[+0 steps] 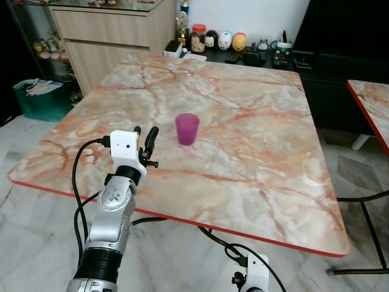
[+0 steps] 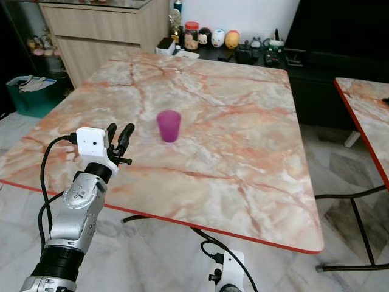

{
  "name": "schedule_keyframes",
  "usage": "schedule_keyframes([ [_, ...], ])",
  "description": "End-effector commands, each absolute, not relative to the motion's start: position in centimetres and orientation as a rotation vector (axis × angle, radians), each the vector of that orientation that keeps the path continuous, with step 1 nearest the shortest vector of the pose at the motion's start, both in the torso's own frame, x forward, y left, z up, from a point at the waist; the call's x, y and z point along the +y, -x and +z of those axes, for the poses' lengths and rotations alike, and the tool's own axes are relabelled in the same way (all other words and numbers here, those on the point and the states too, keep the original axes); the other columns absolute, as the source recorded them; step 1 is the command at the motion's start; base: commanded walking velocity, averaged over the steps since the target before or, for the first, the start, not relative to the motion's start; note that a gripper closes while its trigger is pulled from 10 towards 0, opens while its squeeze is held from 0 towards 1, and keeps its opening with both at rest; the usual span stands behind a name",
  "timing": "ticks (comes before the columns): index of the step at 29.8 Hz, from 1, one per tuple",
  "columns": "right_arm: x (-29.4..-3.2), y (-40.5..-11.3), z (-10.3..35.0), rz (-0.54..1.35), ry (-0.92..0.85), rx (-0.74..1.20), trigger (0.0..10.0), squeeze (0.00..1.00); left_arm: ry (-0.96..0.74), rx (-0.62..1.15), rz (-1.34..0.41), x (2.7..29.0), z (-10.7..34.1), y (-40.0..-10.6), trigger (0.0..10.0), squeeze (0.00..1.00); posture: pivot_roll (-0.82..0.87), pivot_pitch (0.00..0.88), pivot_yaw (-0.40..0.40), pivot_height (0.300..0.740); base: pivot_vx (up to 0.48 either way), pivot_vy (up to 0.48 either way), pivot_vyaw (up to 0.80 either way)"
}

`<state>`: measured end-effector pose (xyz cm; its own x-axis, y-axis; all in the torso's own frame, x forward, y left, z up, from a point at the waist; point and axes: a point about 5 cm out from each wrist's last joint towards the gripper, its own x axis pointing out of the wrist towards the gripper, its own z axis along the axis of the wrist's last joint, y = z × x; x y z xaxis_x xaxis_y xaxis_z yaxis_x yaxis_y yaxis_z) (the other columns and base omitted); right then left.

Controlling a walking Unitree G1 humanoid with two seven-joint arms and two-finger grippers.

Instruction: Setting the table

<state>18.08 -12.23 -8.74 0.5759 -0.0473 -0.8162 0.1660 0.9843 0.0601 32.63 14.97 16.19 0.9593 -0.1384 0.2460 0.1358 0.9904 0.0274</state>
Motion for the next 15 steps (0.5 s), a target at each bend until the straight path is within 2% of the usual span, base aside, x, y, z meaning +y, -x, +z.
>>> schedule_keyframes([
  [1, -12.3, -18.06, -8.74, -0.13, -0.132, 0.948, 10.0, 0.0, -0.003, -0.249, -0.149, 14.71, 16.5, -32.88, 10.0, 0.0, 0.09, 0.0, -0.025, 0.731, 0.0, 0.48, 0.0],
  [3, -12.29, -18.07, -8.74, -0.129, -0.132, 0.948, 10.0, 0.0, -0.004, -0.254, -0.15, 14.69, 16.59, -32.89, 10.0, 0.0, 0.09, 0.0, -0.024, 0.731, 0.0, 0.48, 0.0],
  [15, -12.32, -18.07, -8.74, -0.13, -0.132, 0.948, 10.0, 0.0, -0.011, -0.266, -0.155, 14.56, 16.83, -32.91, 10.0, 0.0, 0.1, 0.0, -0.024, 0.731, 0.0, 0.0, 0.0],
])
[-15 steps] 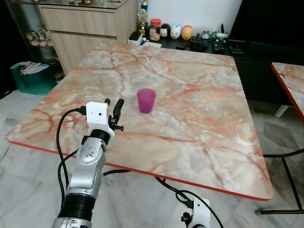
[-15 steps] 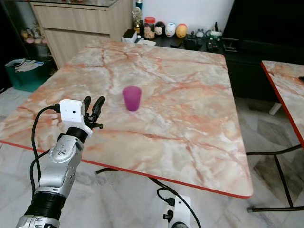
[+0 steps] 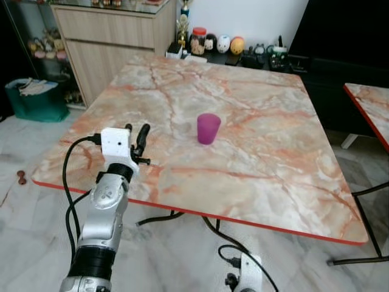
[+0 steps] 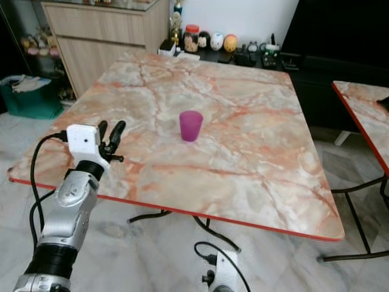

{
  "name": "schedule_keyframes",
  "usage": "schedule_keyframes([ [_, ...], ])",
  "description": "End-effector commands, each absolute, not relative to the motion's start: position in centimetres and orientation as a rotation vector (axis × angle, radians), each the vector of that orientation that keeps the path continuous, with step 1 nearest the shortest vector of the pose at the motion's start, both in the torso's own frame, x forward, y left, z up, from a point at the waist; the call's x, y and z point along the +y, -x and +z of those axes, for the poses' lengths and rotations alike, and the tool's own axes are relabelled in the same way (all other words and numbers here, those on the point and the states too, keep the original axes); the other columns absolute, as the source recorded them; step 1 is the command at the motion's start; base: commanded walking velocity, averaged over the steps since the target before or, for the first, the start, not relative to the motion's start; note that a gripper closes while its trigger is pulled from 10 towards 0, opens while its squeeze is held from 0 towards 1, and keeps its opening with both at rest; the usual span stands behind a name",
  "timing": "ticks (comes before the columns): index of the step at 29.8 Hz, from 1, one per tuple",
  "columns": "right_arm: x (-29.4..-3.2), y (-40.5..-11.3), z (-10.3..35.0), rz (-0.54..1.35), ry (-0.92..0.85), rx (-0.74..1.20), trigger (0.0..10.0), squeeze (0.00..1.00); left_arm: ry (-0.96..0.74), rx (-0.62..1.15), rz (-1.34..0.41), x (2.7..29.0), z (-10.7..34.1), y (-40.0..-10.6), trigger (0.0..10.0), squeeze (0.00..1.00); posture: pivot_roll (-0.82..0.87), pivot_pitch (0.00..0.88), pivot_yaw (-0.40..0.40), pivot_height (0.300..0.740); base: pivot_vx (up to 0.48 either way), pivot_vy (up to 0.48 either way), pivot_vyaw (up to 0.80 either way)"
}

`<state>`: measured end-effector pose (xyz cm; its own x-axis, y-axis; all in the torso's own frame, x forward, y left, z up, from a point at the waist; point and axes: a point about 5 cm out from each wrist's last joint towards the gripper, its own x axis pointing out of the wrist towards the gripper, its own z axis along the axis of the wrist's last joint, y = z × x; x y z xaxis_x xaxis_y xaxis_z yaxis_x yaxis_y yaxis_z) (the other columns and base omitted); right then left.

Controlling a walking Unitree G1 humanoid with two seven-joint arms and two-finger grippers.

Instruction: Setting the table

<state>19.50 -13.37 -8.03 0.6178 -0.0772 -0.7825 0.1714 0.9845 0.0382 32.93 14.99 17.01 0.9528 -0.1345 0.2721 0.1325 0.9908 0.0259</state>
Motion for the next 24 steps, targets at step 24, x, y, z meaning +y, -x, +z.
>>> schedule_keyframes([
  [24, -18.3, -16.2, -9.2, -0.216, -0.116, 0.903, 10.0, 0.0, -0.011, -0.292, -0.209, 13.6, 17.5, -32.8, 10.0, 0.0, 0.1, 0.0, -0.021, 0.731, 0.0, 0.0, 0.0],
])
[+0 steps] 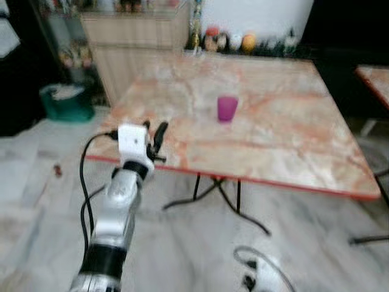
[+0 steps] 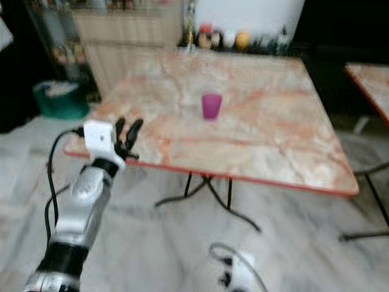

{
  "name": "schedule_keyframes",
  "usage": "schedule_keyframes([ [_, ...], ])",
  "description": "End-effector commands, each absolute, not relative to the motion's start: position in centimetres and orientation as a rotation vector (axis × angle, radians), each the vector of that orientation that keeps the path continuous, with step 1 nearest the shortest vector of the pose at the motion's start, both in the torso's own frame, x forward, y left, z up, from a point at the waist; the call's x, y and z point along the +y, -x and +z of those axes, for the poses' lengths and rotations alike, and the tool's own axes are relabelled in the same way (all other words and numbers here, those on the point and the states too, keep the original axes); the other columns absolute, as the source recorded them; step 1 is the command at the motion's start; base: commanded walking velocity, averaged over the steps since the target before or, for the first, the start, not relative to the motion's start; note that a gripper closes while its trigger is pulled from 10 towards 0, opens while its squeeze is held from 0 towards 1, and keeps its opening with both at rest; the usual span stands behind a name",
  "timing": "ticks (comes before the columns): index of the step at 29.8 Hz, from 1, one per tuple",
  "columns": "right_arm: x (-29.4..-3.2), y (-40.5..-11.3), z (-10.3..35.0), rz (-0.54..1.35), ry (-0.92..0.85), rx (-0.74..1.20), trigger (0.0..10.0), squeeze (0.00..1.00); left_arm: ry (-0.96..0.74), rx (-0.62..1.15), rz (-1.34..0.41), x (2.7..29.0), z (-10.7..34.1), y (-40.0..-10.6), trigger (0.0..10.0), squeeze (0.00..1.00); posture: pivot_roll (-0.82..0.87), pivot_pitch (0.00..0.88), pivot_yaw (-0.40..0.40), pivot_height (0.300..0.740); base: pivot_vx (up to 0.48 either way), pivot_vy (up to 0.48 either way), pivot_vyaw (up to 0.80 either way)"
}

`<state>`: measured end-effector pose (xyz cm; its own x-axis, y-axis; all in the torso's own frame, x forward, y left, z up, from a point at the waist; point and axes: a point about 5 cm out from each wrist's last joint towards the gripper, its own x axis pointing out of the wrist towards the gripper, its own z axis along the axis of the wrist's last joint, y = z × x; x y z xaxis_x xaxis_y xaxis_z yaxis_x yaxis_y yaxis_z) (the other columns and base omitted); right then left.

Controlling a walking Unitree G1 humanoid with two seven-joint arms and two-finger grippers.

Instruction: Setting the table

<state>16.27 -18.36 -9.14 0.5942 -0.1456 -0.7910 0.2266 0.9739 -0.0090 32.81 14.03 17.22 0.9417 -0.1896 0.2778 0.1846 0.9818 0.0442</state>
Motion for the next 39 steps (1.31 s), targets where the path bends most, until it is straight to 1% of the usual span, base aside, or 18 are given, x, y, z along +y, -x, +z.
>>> schedule_keyframes([
  [1, -18.4, -16.0, -9.3, -0.219, -0.116, 0.914, 10.0, 0.0, -0.012, -0.293, -0.211, 13.6, 17.6, -32.8, 10.0, 0.0, 0.1, 0.0, -0.021, 0.731, 0.0, 0.0, 0.0],
  [5, -18.8, -15.2, -9.6, -0.228, -0.114, 0.958, 10.0, 0.0, -0.009, -0.293, -0.215, 13.5, 17.6, -32.8, 10.0, 0.0, 0.1, 0.0, -0.021, 0.731, 0.0, 0.0, 0.0],
  [11, -19.2, -14.7, -9.8, -0.244, -0.129, 0.983, 10.0, 0.0, -0.007, -0.293, -0.218, 13.5, 17.5, -32.8, 10.0, 0.0, 0.1, 0.0, -0.021, 0.731, 0.244, 0.0, 0.0],
  [14, -19.2, -14.4, -9.9, -0.243, -0.133, 0.996, 10.0, 0.0, -0.006, -0.291, -0.216, 13.5, 17.5, -32.8, 10.0, 0.0, 0.1, 0.0, -0.022, 0.731, 0.257, 0.0, -0.66],
  [17, -19.2, -14.4, -9.9, -0.237, -0.127, 0.995, 10.0, 0.0, -0.005, -0.286, -0.214, 13.5, 17.3, -32.8, 10.0, 0.0, 0.09, 0.0, -0.022, 0.731, 0.257, 0.0, -0.66],
  [33, -19.2, -14.4, -9.9, -0.223, -0.118, 0.994, 10.0, 0.0, -0.004, -0.285, -0.213, 13.4, 17.3, -32.7, 10.0, 0.0, 0.1, 0.0, -0.027, 0.731, 0.257, 0.0, 0.0],
  [39, -19.1, -14.5, -9.9, -0.218, -0.119, 0.99, 10.0, 0.0, -0.004, -0.283, -0.214, 13.5, 17.2, -32.7, 10.0, 0.0, 0.1, 0.0, -0.025, 0.731, 0.26, 0.0, -0.59],
])
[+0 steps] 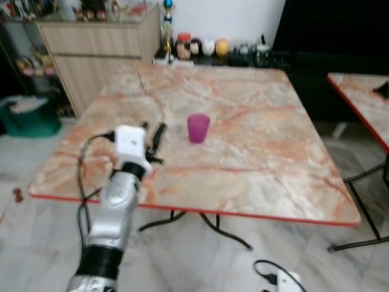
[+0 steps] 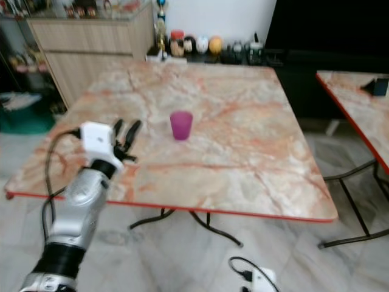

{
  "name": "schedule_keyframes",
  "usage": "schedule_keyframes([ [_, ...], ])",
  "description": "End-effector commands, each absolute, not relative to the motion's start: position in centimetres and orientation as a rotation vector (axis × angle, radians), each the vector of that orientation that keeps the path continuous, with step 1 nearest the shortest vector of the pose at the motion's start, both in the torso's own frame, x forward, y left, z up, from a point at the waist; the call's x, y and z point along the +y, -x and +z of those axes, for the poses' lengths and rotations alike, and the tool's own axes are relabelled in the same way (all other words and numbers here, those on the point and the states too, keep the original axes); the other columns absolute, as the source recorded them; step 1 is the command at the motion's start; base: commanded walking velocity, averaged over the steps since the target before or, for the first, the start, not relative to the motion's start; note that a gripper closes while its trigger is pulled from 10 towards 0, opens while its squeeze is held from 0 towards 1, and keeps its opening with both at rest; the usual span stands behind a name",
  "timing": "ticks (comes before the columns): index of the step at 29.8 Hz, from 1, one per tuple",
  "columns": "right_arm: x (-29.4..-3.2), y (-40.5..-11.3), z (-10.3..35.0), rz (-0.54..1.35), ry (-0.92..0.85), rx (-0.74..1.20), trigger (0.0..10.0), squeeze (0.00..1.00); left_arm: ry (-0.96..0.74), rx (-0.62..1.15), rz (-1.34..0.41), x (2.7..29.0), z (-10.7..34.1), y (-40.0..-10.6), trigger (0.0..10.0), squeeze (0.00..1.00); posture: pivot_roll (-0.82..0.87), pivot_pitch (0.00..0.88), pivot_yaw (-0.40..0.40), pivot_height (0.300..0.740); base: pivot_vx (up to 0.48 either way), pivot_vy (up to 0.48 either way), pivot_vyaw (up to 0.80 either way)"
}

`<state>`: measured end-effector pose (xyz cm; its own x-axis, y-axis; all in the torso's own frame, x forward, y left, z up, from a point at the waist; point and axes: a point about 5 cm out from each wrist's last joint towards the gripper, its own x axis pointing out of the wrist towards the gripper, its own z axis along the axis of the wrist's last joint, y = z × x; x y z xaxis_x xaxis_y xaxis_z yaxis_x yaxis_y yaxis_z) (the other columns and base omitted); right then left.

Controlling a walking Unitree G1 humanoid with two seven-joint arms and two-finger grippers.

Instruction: Setting the table

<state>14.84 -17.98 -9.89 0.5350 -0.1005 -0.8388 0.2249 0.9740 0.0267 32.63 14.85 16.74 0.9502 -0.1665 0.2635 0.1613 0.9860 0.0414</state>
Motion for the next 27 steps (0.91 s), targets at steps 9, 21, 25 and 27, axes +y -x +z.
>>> schedule_keyframes([
  [9, -18.9, -14.57, -9.87, -0.214, -0.113, 0.989, 10.0, 0.0, -0.007, -0.277, -0.217, 13.4, 17.16, -32.76, 10.0, 0.0, 0.09, 0.0, -0.024, 0.731, 0.259, 0.0, 0.0],
  [21, -18.92, -14.53, -9.89, -0.207, -0.105, 0.993, 10.0, 0.0, -0.009, -0.274, -0.22, 13.31, 17.14, -32.81, 10.0, 0.0, 0.09, 0.0, -0.024, 0.731, 0.258, 0.0, 0.0],
  [25, -18.86, -14.5, -9.91, -0.205, -0.104, 0.994, 10.0, 0.0, 0.012, -0.27, -0.211, 13.42, 17.13, -32.85, 10.0, 0.0, 0.09, 0.0, -0.023, 0.731, 0.261, 0.0, 0.0],
  [27, -18.81, -14.48, -9.92, -0.203, -0.104, 0.995, 10.0, 0.0, 0.005, -0.27, -0.211, 13.47, 17.15, -32.86, 10.0, 0.0, 0.09, 0.0, -0.022, 0.731, 0.259, 0.0, 0.0],
])
